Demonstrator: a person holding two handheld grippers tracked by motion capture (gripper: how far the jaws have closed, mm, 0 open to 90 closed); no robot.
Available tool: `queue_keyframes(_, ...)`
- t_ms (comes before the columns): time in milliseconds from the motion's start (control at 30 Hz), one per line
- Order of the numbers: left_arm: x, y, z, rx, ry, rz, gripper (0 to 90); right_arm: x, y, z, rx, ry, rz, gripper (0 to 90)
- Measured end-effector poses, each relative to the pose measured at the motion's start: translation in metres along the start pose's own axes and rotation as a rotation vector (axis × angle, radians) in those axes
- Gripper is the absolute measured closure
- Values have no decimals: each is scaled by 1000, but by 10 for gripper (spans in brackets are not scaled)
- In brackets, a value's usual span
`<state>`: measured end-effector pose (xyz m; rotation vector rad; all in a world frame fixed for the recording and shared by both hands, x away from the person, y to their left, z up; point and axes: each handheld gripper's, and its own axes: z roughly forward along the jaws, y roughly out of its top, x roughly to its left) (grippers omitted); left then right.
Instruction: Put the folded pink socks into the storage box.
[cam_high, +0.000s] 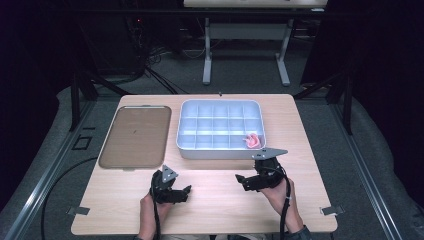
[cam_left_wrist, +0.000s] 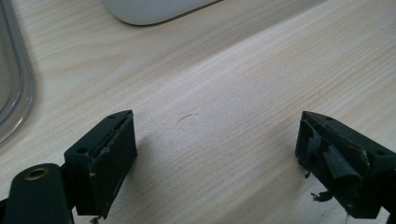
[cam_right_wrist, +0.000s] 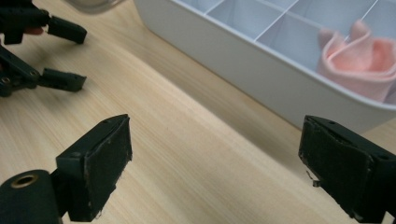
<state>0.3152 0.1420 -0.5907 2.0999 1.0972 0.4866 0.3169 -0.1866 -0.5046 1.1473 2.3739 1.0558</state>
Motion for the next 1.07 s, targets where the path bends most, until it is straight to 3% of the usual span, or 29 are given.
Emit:
queue_keyframes(167, 0, 0, 0, -3, 3, -1, 121, -1, -19, 17, 35, 21, 20, 64)
queue_keyframes(533, 0, 0, 0, -4, 3, -4, 121, 3, -63, 49, 62, 13, 37, 21)
queue_keyframes(833, -1, 0, 0, -2, 2, -4, 121, 10, -69, 51, 56, -57, -12, 0)
queue_keyframes(1067, -1, 0, 0, -2, 3, -3, 122, 10, -70, 51, 38, -68, 4, 0)
